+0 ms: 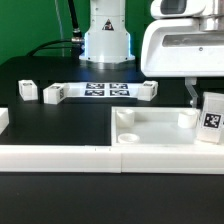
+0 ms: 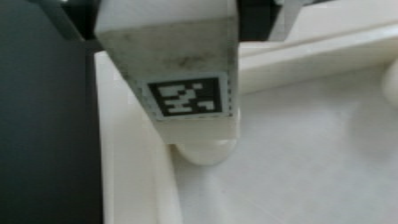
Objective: Assemble square table
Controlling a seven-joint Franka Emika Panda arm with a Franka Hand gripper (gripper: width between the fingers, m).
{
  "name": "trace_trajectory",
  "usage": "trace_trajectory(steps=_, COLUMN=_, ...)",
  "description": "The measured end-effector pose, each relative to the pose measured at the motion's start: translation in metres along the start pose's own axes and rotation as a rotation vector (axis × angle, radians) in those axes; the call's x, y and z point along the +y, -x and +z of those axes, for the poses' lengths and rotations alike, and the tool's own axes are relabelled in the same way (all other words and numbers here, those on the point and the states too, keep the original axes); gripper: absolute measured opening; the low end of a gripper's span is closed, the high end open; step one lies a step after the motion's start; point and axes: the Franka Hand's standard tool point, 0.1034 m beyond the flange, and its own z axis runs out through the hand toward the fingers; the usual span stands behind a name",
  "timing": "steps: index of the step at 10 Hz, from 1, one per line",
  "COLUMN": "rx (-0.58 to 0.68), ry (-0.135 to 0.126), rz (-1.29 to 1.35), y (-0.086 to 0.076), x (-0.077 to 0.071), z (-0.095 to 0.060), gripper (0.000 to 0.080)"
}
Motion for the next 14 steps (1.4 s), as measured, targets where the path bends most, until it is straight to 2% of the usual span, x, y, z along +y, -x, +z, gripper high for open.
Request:
trace_trajectory(steps=2, rx=0.014, ry=-0.002, rz=0.214, y=-0.002, x=0.005, z=0.002, gripper=0.0299)
trace_trajectory(steps=4, rx=0.001, ry=-0.007, rz=0.669, y=0.002, x=0.007, z=0.002, gripper=0.0298)
trace_trajectory(steps=5, rx=-0.022, ry=-0.023, rz=0.865, y=0.003, x=0.008, z=0.002, gripper=0.0298)
trace_trajectory(steps=6, rx=-0.047, ry=-0.05, rz=0.958, y=0.001, x=0.012, z=0.002, gripper=0.0299)
trace_trajectory(steps=9, rx=-0.078, ry=-0.056, rz=1.155, y=0.001, x=0.016, z=0.001, gripper=0.03)
trace_trajectory(steps=10, rx=-0.078, ry=-0.054, rz=1.155, y=0.002, x=0.015, z=0.002, gripper=0.03)
trace_trajectory(steps=11, rx=-0.067, ry=-0.05, rz=1.03, y=0.003, x=0.014, z=0.002, gripper=0.03)
trace_trajectory(steps=12, rx=-0.039, ry=-0.039, rz=0.779, y=0.005, x=0.007, z=0.002, gripper=0.0509)
trace_trajectory(steps=13, rx=-0.033, ry=-0.054, rz=0.587, y=0.005, x=0.004, z=0.003, gripper=0.0509)
trace_trajectory(steps=14, rx=-0.038, ry=-0.059, rz=0.471, y=0.005, x=0.004, z=0.001, gripper=0.0618)
